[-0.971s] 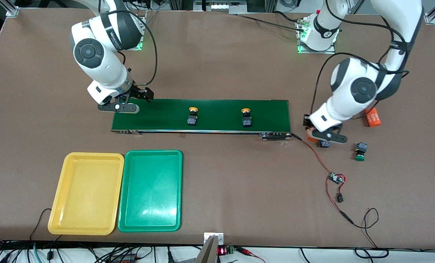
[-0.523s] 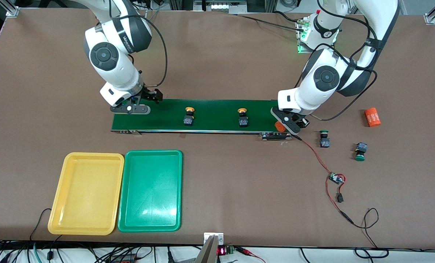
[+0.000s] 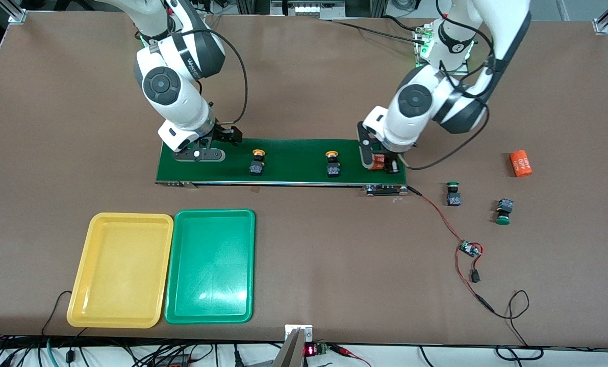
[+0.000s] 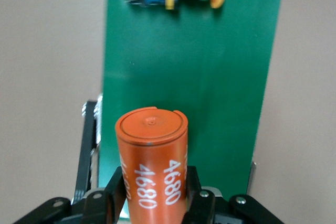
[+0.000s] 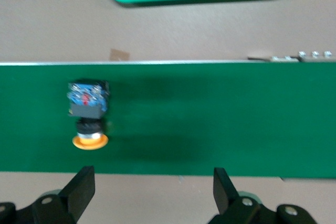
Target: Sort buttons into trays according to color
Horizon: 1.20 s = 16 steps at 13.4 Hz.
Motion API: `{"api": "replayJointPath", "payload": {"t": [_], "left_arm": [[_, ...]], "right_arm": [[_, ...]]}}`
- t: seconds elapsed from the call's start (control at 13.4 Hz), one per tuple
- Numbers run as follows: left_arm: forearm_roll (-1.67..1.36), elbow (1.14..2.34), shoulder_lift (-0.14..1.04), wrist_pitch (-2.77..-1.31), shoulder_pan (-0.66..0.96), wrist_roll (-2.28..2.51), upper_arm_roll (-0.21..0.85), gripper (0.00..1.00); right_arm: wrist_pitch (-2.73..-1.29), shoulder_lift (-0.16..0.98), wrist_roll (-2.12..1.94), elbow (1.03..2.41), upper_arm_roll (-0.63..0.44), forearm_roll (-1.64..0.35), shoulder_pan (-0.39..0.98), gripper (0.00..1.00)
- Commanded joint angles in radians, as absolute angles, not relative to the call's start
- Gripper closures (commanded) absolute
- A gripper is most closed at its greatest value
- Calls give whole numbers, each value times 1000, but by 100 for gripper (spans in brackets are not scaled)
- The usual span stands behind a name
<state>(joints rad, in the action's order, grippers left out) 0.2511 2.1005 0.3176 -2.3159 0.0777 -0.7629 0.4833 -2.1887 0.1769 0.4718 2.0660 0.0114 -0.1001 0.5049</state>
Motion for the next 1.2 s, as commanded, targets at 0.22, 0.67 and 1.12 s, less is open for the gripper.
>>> {"api": "replayJointPath", "payload": {"t": [0.22, 0.67, 1.12], "left_arm": [[313, 2111, 345, -2304, 104, -785, 482, 57], [299, 2097, 278, -2309, -38, -788, 466, 0], [243, 2057, 282, -2318, -112, -620, 318, 0]], "right_arm": [[-2215, 193, 483, 2051, -2, -101, 514, 0], [-2238, 219, 485, 2049, -9, -72, 511, 0], [-2321, 294, 506, 2049, -8, -64, 519, 0]]}}
